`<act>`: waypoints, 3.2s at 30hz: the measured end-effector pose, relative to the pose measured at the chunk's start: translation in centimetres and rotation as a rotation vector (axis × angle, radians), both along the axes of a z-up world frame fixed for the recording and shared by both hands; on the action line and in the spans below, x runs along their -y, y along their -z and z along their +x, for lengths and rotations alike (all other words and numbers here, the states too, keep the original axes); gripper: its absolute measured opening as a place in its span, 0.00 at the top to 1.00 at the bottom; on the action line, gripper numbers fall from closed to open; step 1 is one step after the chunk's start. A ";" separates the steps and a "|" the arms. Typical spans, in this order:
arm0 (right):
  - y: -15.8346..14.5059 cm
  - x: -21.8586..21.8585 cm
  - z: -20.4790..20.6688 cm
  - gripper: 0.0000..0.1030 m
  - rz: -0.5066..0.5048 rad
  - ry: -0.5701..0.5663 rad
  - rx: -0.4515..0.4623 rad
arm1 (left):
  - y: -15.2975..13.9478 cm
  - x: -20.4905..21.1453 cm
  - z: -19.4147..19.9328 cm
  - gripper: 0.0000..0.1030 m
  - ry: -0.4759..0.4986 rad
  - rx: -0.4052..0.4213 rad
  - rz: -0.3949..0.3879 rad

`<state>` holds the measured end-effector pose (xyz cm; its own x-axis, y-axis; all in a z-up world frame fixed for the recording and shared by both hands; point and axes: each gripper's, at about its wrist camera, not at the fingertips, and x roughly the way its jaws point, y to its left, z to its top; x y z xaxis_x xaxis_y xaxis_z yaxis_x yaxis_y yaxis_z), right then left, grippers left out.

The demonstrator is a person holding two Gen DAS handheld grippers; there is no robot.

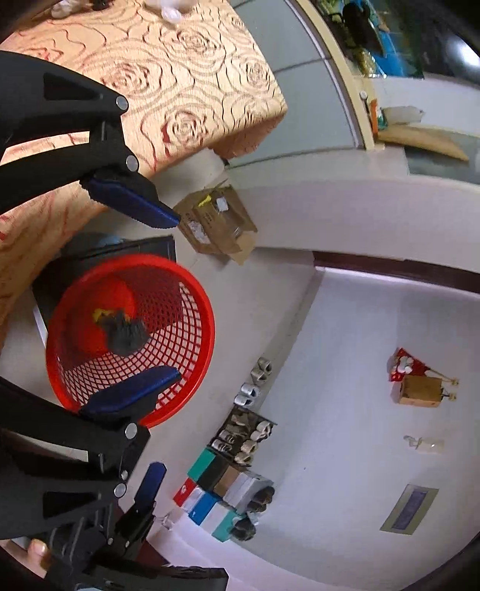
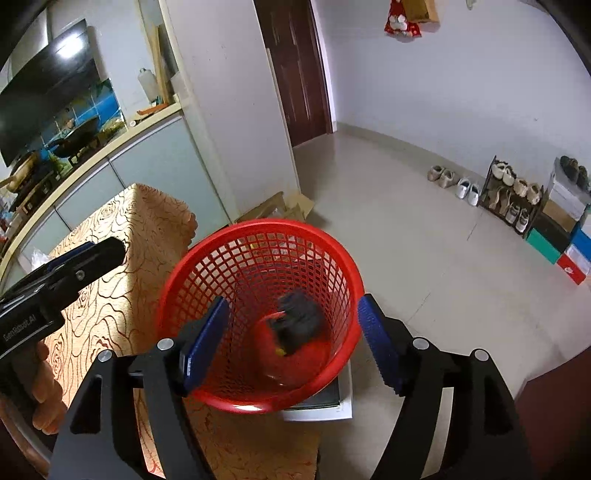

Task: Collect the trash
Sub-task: 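Open both grippers to drop the scrubber and black bag into the basket, then move both open tools back over the trash on the table, then grasp the white tissue with the left gripper, then grasp the yellow foam fruit net with the right gripper while the left holds the tissue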

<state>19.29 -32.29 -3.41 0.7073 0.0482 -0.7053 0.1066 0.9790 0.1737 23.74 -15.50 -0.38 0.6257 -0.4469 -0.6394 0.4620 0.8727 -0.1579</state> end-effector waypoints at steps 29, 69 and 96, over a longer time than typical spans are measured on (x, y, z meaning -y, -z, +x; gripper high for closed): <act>-4.1 -10.4 -5.2 0.26 -0.079 -0.129 0.185 | -3.5 -13.4 -9.7 0.22 -0.312 0.184 0.065; -3.7 -26.9 -7.5 0.26 -0.072 -0.464 0.185 | 4.0 -37.2 -14.1 0.23 -0.640 -0.058 -0.018; 0.4 -37.0 -10.8 0.26 -0.091 -0.804 0.068 | 0.1 -38.7 -16.5 0.87 -0.652 0.080 -0.003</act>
<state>8.47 4.69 -3.77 0.5226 0.5040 -0.6877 -0.6431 0.7626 0.0701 7.27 23.15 -0.52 0.8142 0.0386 -0.5792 -0.1513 0.9774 -0.1474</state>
